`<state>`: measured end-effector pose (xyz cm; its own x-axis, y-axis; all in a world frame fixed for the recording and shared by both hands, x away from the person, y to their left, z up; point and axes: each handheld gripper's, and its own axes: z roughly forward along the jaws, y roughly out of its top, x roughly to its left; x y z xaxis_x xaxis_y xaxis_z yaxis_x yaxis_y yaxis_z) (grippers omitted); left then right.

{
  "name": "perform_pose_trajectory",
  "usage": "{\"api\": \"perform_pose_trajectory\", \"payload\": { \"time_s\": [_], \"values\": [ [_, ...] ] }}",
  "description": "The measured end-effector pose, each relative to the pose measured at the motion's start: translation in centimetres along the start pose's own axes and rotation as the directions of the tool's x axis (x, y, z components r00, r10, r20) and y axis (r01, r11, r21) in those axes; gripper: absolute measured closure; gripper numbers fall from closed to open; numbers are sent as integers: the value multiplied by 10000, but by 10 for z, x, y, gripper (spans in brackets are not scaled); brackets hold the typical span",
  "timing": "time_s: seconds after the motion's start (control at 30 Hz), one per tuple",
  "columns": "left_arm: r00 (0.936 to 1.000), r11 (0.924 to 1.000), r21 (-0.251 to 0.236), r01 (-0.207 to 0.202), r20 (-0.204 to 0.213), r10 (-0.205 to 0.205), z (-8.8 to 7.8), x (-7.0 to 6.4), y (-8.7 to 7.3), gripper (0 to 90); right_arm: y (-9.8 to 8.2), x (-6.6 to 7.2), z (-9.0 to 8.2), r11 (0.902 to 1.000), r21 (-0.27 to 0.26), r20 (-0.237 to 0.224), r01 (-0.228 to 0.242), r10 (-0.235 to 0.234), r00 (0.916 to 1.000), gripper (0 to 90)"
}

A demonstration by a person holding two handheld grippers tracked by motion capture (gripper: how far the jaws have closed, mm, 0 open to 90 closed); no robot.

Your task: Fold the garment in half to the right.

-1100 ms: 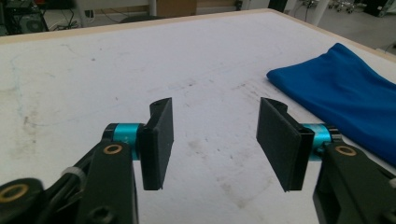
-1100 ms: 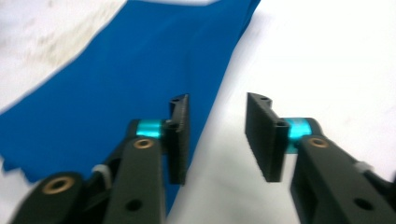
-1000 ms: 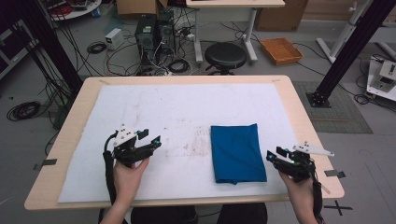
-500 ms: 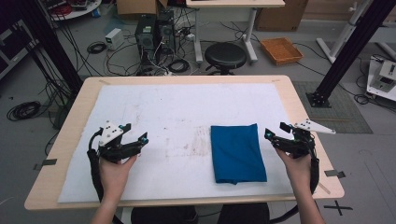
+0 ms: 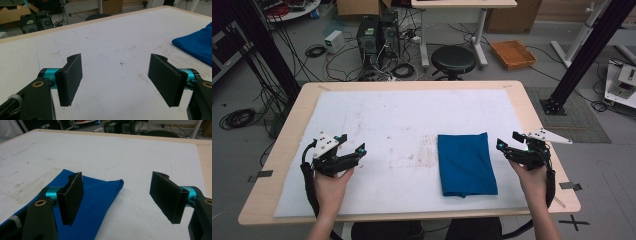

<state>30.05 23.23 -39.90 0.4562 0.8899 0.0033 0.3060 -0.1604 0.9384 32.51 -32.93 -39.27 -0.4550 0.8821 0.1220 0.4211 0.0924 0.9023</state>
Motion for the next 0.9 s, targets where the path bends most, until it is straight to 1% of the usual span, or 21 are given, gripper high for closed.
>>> {"api": "perform_pose_trajectory", "payload": {
  "time_s": [0.23,0.3,0.4,0.63,0.9],
  "values": [
    [10000,10000,64,-24,-33,24,2,1,-2,277,-1,-3,0,10000,29,39,-7,7,10000,271],
    [10000,9999,113,-31,-71,32,3,2,-3,277,-1,-3,0,9999,73,42,-74,73,10000,271],
    [9999,9997,260,-35,-134,39,4,4,-5,277,-3,-3,1,9999,135,52,-36,35,10000,274],
    [9997,9996,263,-91,-219,97,3,6,-5,277,-4,-2,3,9996,263,121,94,-98,9999,274],
    [9994,9992,387,-124,-328,137,3,8,-5,277,-4,-5,2,9998,212,181,54,-58,9998,274]
  ]
}}
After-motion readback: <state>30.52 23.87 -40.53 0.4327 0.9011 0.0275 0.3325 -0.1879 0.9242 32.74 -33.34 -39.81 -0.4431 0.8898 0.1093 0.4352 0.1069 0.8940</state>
